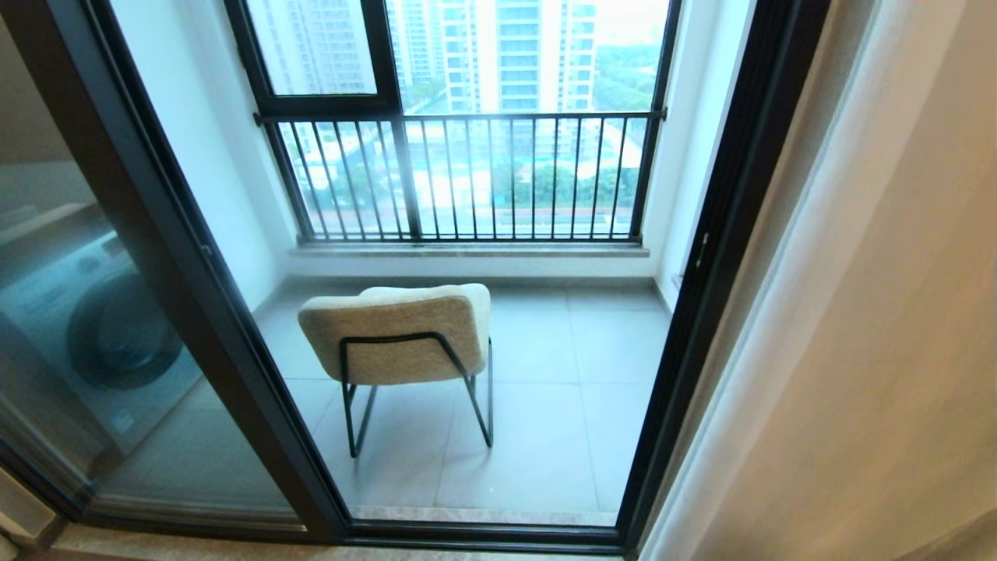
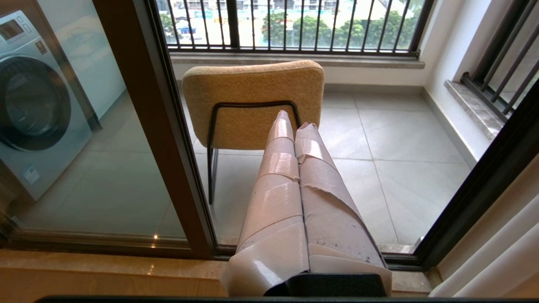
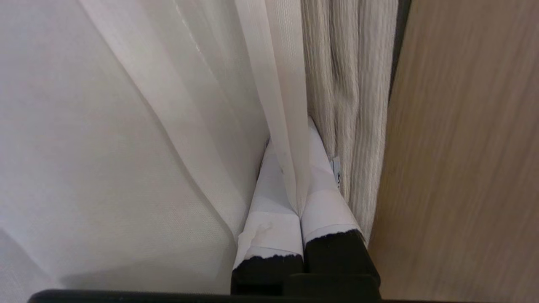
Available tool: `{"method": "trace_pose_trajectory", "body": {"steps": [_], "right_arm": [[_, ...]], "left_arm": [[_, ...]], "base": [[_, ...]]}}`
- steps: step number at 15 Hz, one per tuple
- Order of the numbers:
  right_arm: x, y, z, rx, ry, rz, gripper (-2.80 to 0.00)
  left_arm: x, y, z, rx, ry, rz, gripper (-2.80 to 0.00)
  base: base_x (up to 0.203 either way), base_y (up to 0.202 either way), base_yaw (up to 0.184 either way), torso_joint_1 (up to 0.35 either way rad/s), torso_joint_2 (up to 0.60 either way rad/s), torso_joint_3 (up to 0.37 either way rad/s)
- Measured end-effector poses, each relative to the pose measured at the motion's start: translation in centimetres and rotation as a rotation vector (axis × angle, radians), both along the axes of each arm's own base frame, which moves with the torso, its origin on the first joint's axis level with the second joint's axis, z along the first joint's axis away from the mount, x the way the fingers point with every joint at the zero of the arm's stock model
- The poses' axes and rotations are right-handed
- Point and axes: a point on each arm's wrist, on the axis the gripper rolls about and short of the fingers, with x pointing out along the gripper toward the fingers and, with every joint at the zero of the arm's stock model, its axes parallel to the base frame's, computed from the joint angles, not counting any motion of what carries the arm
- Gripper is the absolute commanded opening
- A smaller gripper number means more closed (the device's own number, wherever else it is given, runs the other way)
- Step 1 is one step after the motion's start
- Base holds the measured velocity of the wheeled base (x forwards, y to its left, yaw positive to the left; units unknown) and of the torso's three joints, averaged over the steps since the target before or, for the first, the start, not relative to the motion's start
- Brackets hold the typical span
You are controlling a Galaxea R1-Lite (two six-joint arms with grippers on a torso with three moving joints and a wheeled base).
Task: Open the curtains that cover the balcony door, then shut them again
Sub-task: Pull the inner curtains open on both sides
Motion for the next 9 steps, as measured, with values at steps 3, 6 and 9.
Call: {"method": "trace_pose_trajectory", "body": {"steps": [3, 6, 9], "right_arm": [[0.1, 0.2, -0.5, 0.010, 0.029, 0.050, -2.80], [0.1, 1.7, -0.8, 0.027, 0.073, 0.145, -2.80], [-0.1, 4.4, -0.5, 0.042, 0.105, 0.278, -2.80]], "left_arm": [[0.0, 0.0, 0.0, 0.000, 0.000, 0.000, -2.80], [0.0, 0.0, 0.0, 0.000, 0.000, 0.000, -2.80], [0.0, 0.0, 0.0, 0.000, 0.000, 0.000, -2.80]], "base": [[0.000, 0.000, 0.000, 0.000, 0.00, 0.000], [0.000, 0.000, 0.000, 0.000, 0.00, 0.000], [0.000, 0.000, 0.000, 0.000, 0.00, 0.000]]}}
